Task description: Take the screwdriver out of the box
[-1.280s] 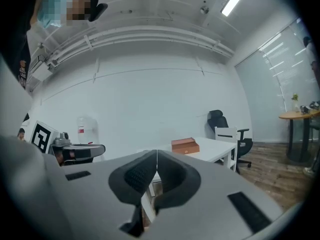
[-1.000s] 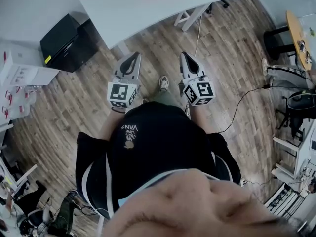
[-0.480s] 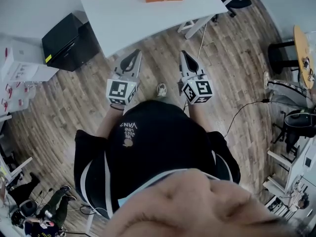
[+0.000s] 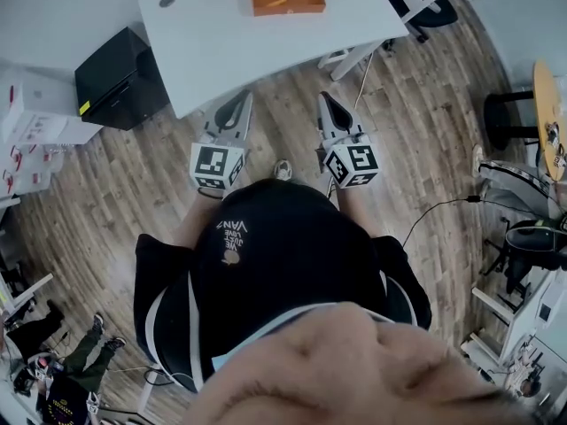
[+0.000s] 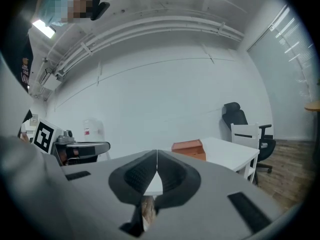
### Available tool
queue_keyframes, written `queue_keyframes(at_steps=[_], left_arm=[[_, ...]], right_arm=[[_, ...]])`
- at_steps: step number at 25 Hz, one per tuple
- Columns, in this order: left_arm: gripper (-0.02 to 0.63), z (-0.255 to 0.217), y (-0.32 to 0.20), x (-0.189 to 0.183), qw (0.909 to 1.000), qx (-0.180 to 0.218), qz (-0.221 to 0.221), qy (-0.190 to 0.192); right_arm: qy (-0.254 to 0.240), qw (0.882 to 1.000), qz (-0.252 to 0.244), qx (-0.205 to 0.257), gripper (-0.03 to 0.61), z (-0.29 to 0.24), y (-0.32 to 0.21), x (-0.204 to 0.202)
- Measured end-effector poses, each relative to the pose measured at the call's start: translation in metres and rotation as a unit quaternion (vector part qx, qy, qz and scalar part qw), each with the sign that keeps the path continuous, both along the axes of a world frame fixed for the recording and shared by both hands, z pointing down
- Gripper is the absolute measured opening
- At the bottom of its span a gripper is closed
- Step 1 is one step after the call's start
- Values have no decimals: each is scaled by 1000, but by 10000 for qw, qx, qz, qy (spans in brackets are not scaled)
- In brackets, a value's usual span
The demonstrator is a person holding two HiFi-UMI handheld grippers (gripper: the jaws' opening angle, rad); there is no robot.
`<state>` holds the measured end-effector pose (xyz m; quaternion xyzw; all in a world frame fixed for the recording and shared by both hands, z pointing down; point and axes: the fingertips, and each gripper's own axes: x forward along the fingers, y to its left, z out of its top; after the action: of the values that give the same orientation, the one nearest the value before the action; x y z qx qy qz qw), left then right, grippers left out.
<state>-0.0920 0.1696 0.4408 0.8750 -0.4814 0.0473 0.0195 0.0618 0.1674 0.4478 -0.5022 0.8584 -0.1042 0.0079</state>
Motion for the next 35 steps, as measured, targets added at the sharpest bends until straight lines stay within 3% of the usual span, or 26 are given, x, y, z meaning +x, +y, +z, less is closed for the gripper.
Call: queue_keyframes(at_steps=[16, 24, 35], left_arm=[[28, 8, -50, 34, 9992, -120, -378, -28], [28, 11, -87, 29, 9994, -190, -283, -17], [28, -2, -176, 16, 9999, -92, 28, 45]], right_arm=[[-39, 9989, -458, -91, 12, 10, -58, 27], [-51, 9993, -335, -166, 12, 13, -94, 24], [39, 9998, -146, -86, 12, -2, -175, 5]])
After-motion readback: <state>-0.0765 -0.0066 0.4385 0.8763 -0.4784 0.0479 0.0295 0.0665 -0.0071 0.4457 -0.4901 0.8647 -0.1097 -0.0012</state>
